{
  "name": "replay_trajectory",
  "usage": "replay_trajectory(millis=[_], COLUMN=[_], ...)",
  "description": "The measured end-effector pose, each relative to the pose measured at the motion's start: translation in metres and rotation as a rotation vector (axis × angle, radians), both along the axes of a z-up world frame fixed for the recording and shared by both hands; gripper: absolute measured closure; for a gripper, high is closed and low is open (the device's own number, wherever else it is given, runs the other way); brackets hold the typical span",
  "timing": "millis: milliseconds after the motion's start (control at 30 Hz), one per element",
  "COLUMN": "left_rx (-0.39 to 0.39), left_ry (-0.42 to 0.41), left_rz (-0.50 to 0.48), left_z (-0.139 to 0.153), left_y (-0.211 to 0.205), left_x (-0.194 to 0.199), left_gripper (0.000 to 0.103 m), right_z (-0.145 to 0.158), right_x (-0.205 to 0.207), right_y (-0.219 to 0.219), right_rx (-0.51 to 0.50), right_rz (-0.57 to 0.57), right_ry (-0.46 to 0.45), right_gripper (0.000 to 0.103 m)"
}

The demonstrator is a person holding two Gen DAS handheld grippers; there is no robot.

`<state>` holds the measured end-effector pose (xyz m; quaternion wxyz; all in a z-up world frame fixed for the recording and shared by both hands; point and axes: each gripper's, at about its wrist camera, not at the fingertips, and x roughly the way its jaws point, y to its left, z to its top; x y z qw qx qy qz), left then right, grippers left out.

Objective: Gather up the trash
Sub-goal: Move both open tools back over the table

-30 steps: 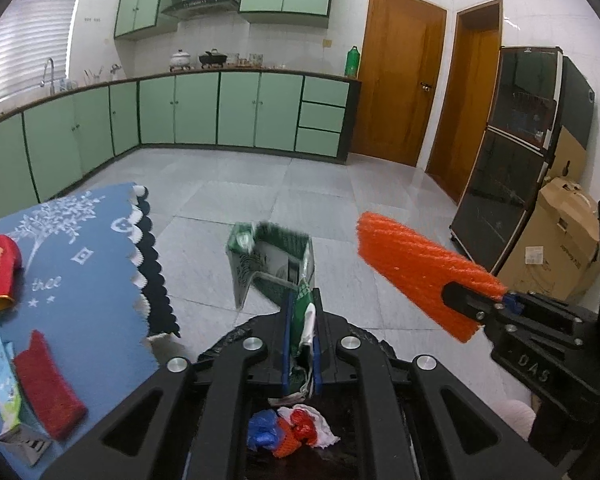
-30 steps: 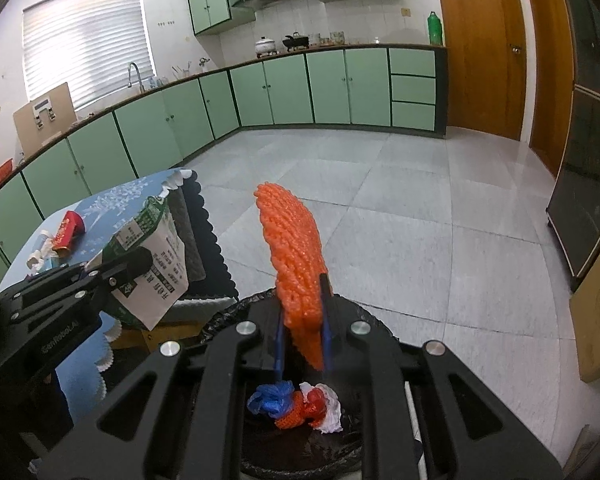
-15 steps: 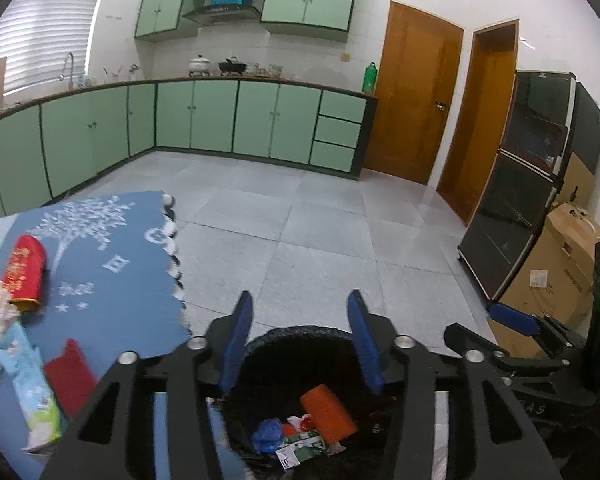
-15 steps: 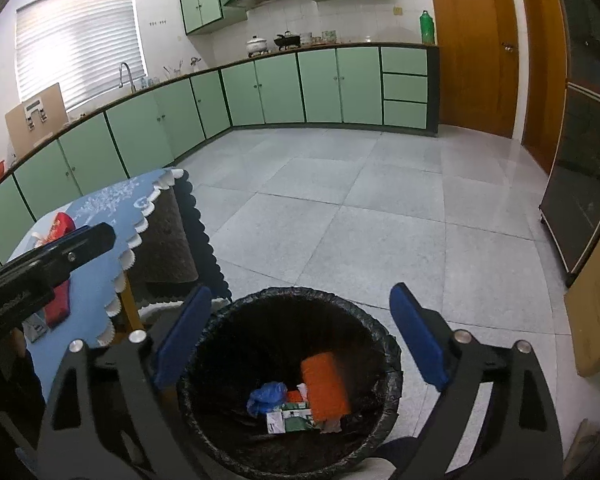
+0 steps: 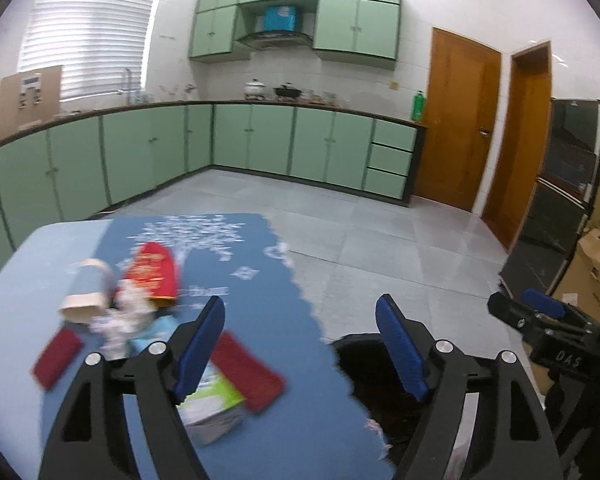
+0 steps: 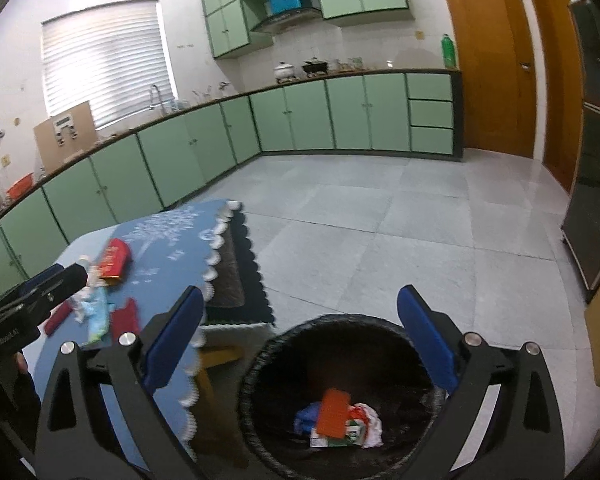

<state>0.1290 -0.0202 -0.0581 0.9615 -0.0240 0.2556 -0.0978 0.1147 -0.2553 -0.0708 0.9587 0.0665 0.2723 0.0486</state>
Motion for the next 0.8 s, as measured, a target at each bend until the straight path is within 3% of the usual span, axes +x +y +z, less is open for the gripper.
replay_trajectory(millis=[367, 800], left_rx=[0.026, 0.043], left_ry=[0.004, 0.038], left_rz=[0.176, 0.301], left_z=[-0.005, -0.026], left_y=[0.089, 0.152], left_x=[-0.035, -0.052], left_gripper=[0.027, 0.027], right_z=[0.012, -0.008], right_x=[-0.005, 0.002], right_y=[0.085, 0.167], right_rx=[-0.021, -0.038], right_rz=[0.158, 0.306], right_ry=[-0.057, -0.029], right_gripper=[0.008, 0.008])
